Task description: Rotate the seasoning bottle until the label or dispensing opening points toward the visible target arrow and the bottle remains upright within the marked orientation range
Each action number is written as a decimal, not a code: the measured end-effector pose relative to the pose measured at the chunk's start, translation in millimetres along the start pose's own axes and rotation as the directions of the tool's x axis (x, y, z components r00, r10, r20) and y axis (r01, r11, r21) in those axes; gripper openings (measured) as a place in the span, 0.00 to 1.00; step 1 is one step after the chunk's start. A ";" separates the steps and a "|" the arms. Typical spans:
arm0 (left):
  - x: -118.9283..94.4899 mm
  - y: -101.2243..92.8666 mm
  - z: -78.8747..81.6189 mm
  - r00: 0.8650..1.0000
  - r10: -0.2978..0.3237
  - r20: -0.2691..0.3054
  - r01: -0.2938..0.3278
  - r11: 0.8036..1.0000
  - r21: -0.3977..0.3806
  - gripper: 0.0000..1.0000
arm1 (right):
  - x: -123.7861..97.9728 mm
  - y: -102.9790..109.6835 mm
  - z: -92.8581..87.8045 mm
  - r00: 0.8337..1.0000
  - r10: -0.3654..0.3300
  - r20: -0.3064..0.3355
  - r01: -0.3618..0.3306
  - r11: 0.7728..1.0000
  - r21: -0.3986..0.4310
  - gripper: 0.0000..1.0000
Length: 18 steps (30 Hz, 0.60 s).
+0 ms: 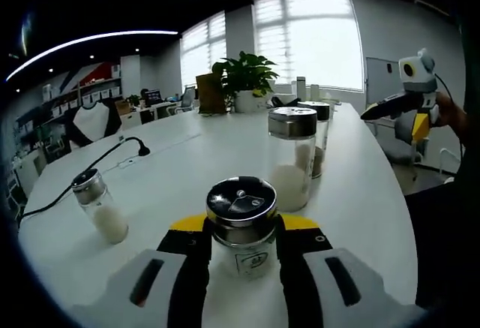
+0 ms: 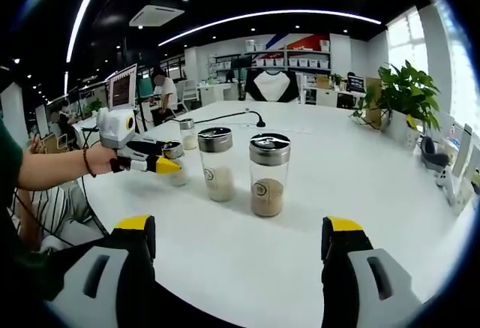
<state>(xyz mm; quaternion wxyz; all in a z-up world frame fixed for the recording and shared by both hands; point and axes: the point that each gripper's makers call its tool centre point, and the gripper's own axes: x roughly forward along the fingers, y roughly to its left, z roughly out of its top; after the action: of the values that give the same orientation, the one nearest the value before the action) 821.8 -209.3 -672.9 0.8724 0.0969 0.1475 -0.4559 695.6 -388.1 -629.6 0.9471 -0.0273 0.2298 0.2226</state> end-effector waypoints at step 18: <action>1.0 7.6 -2.0 0.985 0.175 0.005 -0.174 0.982 -0.078 0.36 | 2.1 1.8 0.3 1.000 0.008 0.006 -0.008 1.000 0.007 0.94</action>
<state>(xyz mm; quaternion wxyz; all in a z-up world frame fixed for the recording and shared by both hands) 828.3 -205.2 -674.8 0.9130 0.0729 0.1508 -0.3721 696.6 -385.5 -630.3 0.9470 -0.0224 0.2278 0.2255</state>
